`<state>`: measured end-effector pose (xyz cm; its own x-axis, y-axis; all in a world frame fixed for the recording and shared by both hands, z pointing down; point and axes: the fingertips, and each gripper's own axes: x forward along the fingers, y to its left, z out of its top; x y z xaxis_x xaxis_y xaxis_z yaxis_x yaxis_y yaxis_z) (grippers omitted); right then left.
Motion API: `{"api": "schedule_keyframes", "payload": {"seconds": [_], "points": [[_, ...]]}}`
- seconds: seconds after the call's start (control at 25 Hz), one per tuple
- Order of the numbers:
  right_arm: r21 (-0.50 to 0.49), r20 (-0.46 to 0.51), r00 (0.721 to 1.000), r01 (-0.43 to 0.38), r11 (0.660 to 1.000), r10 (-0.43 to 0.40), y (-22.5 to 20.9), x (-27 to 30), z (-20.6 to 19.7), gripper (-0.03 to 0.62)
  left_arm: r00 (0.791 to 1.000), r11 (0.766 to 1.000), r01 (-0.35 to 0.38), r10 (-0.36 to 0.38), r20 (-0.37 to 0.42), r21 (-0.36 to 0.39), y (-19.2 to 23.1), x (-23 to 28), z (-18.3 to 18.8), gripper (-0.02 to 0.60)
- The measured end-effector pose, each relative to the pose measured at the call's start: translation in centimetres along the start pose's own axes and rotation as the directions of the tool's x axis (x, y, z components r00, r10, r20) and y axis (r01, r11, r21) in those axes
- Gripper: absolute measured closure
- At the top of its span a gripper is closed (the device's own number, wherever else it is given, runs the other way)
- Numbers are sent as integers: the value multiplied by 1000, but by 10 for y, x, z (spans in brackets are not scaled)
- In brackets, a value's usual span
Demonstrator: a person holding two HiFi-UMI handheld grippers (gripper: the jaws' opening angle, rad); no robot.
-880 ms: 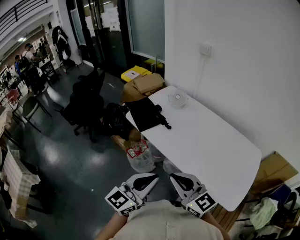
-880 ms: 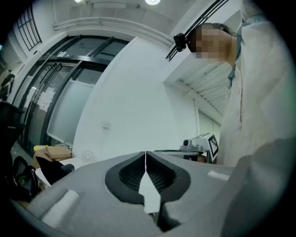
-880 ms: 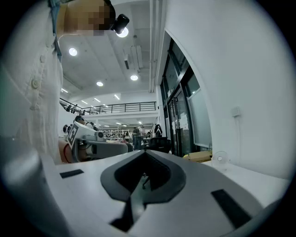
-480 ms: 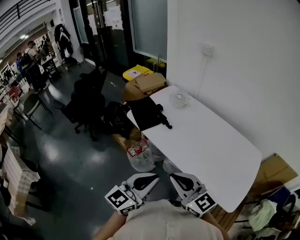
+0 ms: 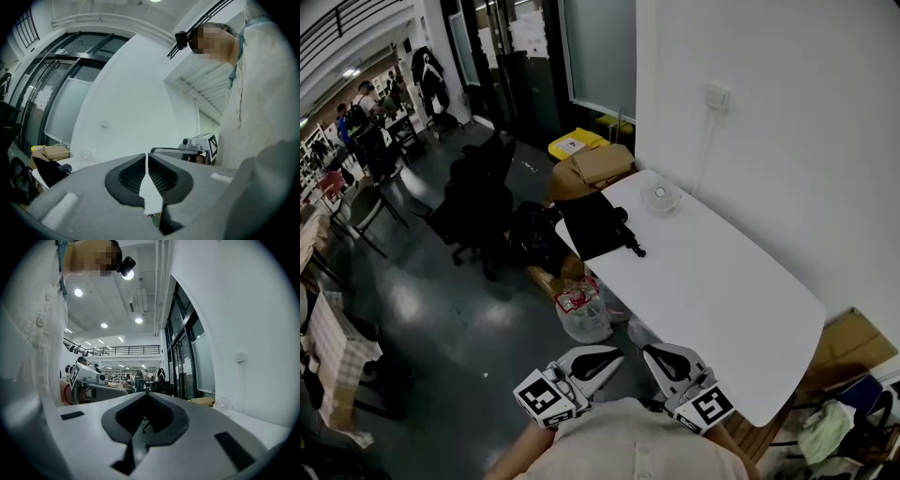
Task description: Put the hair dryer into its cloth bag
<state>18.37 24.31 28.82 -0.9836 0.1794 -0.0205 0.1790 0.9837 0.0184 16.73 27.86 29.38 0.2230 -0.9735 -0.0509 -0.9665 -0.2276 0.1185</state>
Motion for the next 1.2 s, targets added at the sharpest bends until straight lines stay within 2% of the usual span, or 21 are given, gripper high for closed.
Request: {"api": "schedule_keyframes", "payload": {"seconds": [0.28, 0.68, 0.96, 1.2], "points": [[-13, -26, 999, 23, 1000, -23, -14, -9, -2, 576, 1000, 1000, 19, -19, -7, 6, -5, 18, 0, 571], [11, -14, 998, 60, 998, -59, -40, -14, -1, 576, 998, 998, 66, -66, -24, 12, -4, 47, -3, 571], [25, 18, 994, 106, 994, -106, -68, -1, 1, 576, 993, 994, 110, -109, -32, 19, 21, 70, -1, 571], [49, 21, 987, 157, 986, -158, -108, 25, -8, 576, 987, 988, 157, -156, -41, 5, 66, 97, -5, 571]]}}
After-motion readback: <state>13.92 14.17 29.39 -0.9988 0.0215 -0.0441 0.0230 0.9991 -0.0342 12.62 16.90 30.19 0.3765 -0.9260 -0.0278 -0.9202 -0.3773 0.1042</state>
